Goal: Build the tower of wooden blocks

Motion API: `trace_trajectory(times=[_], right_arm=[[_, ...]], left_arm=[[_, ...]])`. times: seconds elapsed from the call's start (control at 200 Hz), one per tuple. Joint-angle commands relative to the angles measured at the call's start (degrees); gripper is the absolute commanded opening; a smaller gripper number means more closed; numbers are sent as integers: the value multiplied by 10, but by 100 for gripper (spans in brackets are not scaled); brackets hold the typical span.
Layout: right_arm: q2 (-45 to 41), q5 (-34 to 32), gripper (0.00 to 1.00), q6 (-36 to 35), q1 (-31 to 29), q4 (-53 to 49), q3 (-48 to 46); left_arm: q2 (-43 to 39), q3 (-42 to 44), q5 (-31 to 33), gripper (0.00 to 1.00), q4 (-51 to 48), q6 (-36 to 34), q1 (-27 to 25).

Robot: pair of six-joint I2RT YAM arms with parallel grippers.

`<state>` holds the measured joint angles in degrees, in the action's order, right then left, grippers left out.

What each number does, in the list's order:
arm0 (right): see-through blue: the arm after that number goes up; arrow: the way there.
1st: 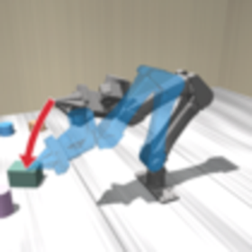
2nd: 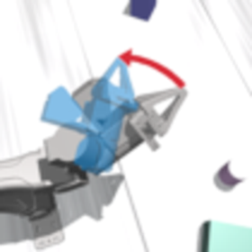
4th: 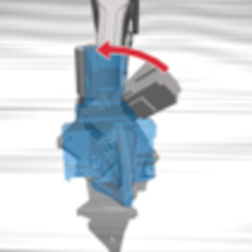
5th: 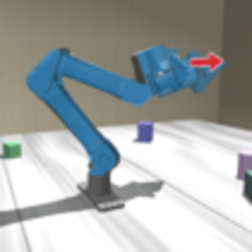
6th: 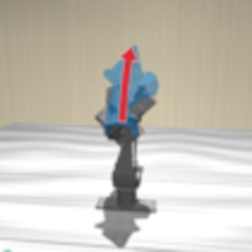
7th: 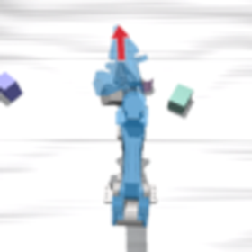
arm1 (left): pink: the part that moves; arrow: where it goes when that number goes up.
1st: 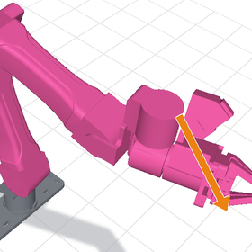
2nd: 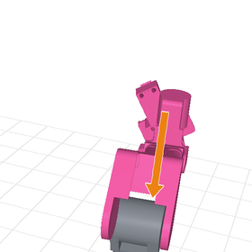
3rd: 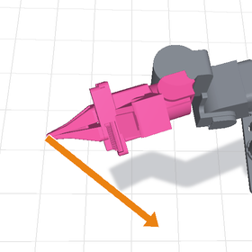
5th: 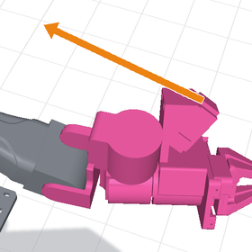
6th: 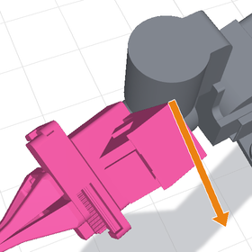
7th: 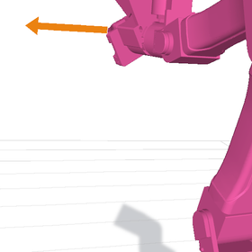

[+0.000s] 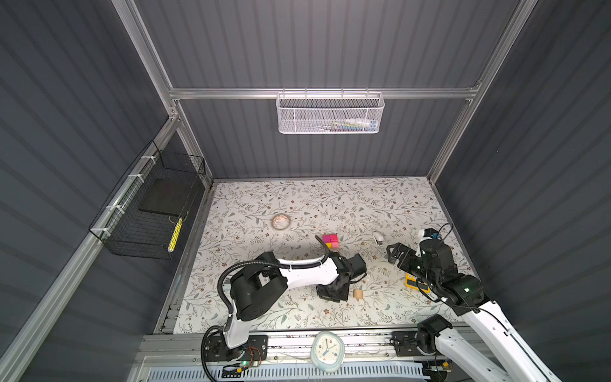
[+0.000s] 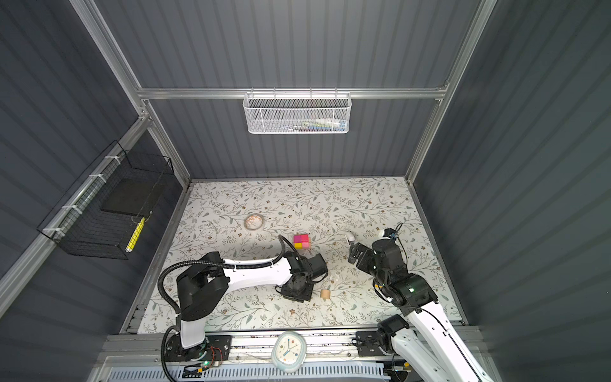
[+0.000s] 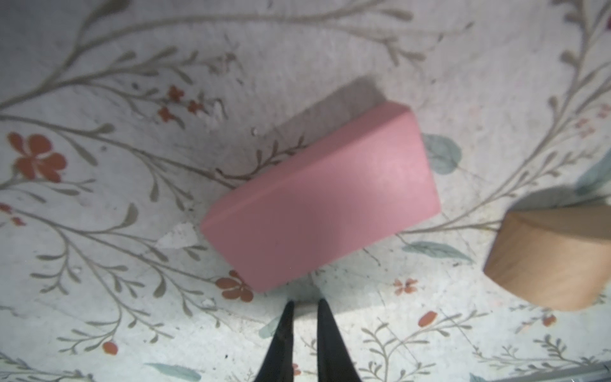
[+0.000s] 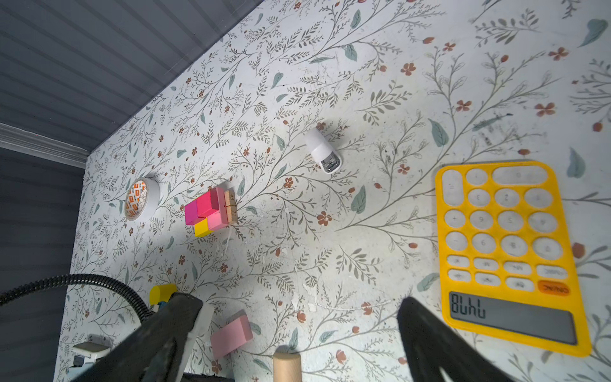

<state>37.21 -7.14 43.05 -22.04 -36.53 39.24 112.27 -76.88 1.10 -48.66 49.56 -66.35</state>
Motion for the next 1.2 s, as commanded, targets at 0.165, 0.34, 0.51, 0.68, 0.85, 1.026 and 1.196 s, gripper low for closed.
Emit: trace_trajectory(times=[0.165, 0.34, 0.51, 0.68, 0.85, 1.026, 1.196], right_arm=[[0, -11, 99, -2, 2, -3, -4], [1, -12, 99, -2, 2, -1, -4], [-2, -12, 99, -2, 2, -4, -1], [-6, -16, 99, -2, 3, -9, -1], [-10, -15, 99, -2, 4, -10, 0], [-10, -12, 99, 1, 3, -11, -5], [-11, -12, 99, 1, 4, -9, -6]], left_arm=[[17, -9, 46, 17, -34, -16, 23], [12, -19, 55, 19, -31, -27, 30], [22, -34, 51, 21, -23, -36, 32], [27, -35, 49, 21, -20, -38, 37], [13, -53, 50, 25, -32, -39, 37], [-17, -49, 48, 42, -46, -40, 36], [-33, -57, 45, 69, -54, -26, 34]])
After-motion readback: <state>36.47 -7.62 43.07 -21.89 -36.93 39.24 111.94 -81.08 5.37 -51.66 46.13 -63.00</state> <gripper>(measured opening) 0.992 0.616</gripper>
